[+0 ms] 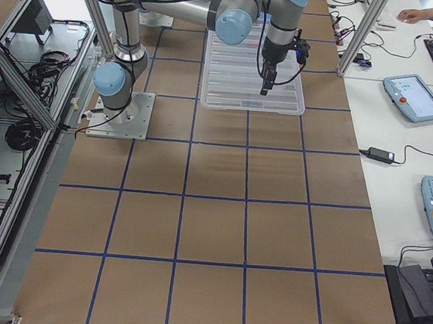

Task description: Place red block in blue tray from box

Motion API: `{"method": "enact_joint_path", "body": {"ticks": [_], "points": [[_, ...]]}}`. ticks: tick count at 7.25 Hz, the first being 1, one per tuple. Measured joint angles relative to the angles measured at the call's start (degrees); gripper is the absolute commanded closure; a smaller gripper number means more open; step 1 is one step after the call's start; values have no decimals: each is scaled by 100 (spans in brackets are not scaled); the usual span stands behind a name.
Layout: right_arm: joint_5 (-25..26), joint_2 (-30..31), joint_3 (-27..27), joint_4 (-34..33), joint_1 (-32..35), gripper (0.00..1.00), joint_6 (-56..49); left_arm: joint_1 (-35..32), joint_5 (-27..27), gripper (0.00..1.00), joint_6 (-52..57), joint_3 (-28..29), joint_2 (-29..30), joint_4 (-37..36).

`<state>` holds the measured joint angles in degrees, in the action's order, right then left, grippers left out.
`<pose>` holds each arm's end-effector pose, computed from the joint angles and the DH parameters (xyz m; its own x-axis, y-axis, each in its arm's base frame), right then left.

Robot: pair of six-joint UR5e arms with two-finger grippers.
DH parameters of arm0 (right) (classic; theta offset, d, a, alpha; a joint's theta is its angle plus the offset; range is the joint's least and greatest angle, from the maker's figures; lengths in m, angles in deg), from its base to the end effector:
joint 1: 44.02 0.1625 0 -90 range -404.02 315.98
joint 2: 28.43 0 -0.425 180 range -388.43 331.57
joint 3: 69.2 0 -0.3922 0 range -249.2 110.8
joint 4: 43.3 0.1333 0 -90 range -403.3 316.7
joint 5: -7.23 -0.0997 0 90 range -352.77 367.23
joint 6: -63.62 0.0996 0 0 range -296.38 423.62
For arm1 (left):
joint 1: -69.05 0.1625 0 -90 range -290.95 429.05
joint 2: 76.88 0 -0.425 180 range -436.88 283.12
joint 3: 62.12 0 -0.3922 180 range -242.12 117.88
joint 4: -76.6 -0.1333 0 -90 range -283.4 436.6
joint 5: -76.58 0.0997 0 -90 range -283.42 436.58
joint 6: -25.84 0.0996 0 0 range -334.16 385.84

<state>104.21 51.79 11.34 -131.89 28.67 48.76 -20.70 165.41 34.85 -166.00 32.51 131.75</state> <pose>-0.0512 -0.5717 0.4773 -0.9933 0.0373 0.1097 0.0442 0.9972 0.0603 -0.1328 -0.5720 0.2514 -0.9881 0.1528 0.0158 0.1523 0.9879 -0.0304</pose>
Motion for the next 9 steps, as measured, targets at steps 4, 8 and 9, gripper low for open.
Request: {"method": "enact_joint_path", "body": {"ticks": [4, 8, 9], "points": [[-9, -23, 6, 2, -1, 0, -20, 259, 73, 100, 88, 1296, -758, 2193], [79, -54, 158, -39, -21, 0, -62, 1916, -76, 100, 1540, 1517, -786, 2880], [88, -60, 174, -65, -50, 0, -71, 2358, -232, 100, 1957, 1254, -724, 2773]]}}
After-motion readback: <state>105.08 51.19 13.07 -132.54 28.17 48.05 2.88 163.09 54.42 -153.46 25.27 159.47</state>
